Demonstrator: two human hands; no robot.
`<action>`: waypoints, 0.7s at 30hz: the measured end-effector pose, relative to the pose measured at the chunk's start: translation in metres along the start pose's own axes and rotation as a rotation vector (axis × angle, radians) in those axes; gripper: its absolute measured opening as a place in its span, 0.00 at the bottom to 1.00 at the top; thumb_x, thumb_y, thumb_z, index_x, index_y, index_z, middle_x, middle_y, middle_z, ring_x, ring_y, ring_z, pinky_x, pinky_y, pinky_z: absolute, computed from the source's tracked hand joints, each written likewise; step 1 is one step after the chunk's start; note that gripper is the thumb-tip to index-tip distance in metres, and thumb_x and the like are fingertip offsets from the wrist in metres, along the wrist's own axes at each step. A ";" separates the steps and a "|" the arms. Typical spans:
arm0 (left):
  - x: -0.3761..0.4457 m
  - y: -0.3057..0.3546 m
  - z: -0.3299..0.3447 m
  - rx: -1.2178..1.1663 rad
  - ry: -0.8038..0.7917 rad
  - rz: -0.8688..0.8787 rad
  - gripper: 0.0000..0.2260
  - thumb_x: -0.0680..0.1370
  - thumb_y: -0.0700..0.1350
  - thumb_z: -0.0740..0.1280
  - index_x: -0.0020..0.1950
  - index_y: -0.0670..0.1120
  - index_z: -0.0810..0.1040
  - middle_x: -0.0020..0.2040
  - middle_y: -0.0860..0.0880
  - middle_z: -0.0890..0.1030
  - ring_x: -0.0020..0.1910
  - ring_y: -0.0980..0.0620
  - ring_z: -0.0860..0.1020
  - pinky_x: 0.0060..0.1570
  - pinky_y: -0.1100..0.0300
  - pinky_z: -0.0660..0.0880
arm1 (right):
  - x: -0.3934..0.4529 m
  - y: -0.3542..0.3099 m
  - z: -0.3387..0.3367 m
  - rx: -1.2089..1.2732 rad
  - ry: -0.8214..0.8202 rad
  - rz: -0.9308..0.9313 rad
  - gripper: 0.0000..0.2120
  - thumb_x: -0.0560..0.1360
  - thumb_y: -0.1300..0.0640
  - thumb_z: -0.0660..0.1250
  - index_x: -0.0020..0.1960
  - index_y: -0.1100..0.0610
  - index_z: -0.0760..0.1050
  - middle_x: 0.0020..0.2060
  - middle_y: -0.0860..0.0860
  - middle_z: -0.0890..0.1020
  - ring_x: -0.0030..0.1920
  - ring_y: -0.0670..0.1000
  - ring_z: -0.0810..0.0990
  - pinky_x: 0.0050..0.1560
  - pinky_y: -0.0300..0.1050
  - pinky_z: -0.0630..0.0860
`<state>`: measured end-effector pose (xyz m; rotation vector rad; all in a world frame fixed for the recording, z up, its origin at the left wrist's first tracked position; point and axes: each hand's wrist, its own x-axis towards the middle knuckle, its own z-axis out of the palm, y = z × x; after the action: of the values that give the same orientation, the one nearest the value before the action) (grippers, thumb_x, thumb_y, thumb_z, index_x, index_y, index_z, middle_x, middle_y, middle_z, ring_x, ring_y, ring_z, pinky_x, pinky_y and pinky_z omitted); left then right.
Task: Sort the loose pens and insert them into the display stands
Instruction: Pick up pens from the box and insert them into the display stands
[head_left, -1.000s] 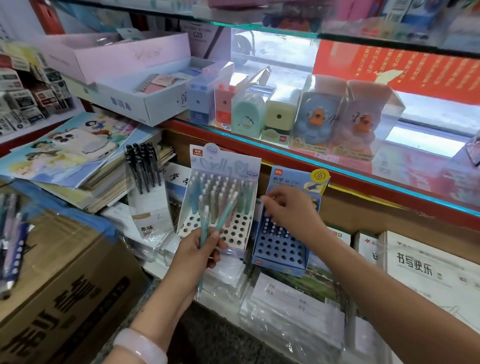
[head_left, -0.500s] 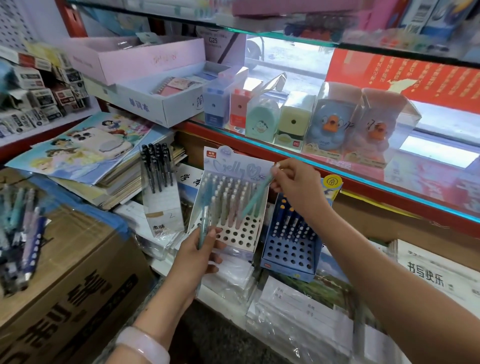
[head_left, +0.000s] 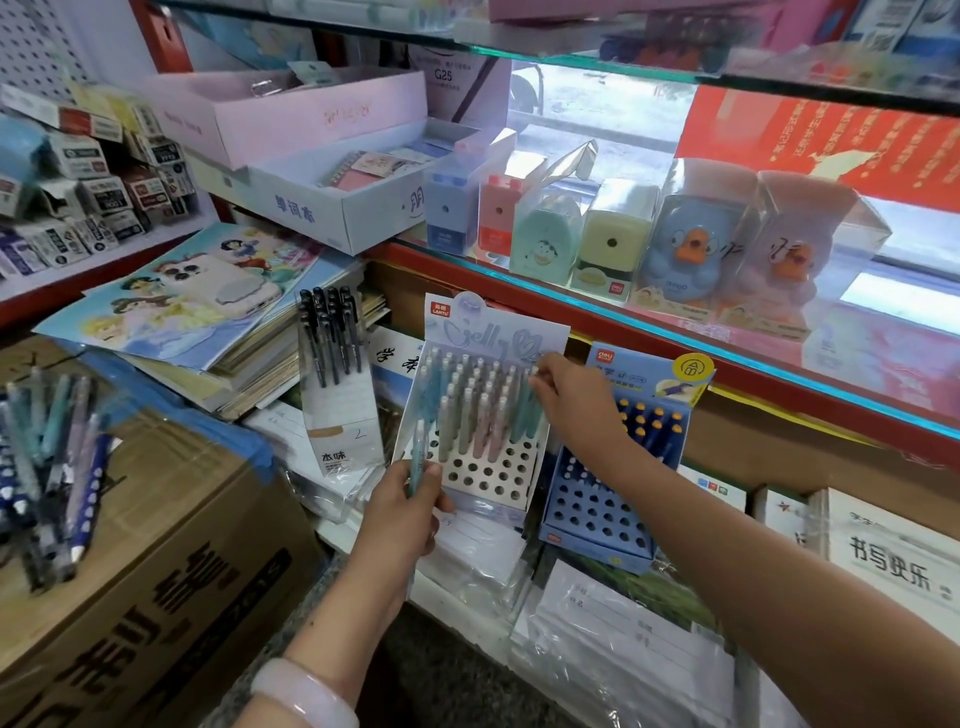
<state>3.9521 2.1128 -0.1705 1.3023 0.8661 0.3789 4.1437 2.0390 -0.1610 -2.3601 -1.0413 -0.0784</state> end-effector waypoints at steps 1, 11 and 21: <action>0.000 0.000 0.000 -0.006 0.005 -0.009 0.05 0.81 0.44 0.58 0.48 0.46 0.73 0.35 0.46 0.74 0.26 0.54 0.63 0.25 0.64 0.60 | 0.000 0.001 0.002 -0.024 -0.033 0.010 0.10 0.79 0.57 0.61 0.51 0.64 0.74 0.43 0.60 0.81 0.43 0.58 0.79 0.41 0.48 0.74; -0.002 0.005 0.002 0.009 -0.077 0.075 0.10 0.81 0.43 0.56 0.54 0.50 0.76 0.36 0.47 0.76 0.27 0.55 0.67 0.27 0.64 0.65 | 0.013 -0.002 0.000 -0.164 -0.167 0.084 0.11 0.78 0.54 0.63 0.44 0.62 0.75 0.40 0.58 0.78 0.43 0.56 0.77 0.41 0.47 0.73; -0.007 0.004 0.008 0.074 -0.165 0.189 0.13 0.81 0.41 0.56 0.61 0.52 0.74 0.33 0.48 0.75 0.25 0.57 0.67 0.27 0.63 0.65 | -0.030 -0.059 -0.023 0.595 -0.388 0.122 0.11 0.76 0.53 0.65 0.49 0.60 0.78 0.40 0.59 0.83 0.39 0.57 0.83 0.46 0.52 0.82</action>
<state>3.9545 2.1037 -0.1647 1.4679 0.6258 0.3844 4.0856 2.0395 -0.1220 -1.9114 -0.9212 0.6664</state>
